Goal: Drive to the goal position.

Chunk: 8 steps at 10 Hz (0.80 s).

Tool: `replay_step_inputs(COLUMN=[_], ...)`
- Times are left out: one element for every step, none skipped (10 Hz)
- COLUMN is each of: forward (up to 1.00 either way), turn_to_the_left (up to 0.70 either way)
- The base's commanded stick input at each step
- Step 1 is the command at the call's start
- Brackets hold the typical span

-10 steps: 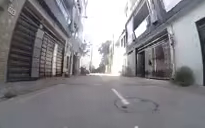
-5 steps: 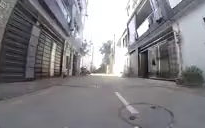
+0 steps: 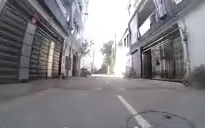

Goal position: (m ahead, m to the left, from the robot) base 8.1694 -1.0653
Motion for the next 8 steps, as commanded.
replay_step_inputs(forward=[0.85, 0.85, 0.85, 0.85, 0.85, 0.85, 0.85, 0.85], turn_to_the_left=[0.00, 0.00, 0.00, 0.00, 0.00, 0.00, 0.00, 0.00])
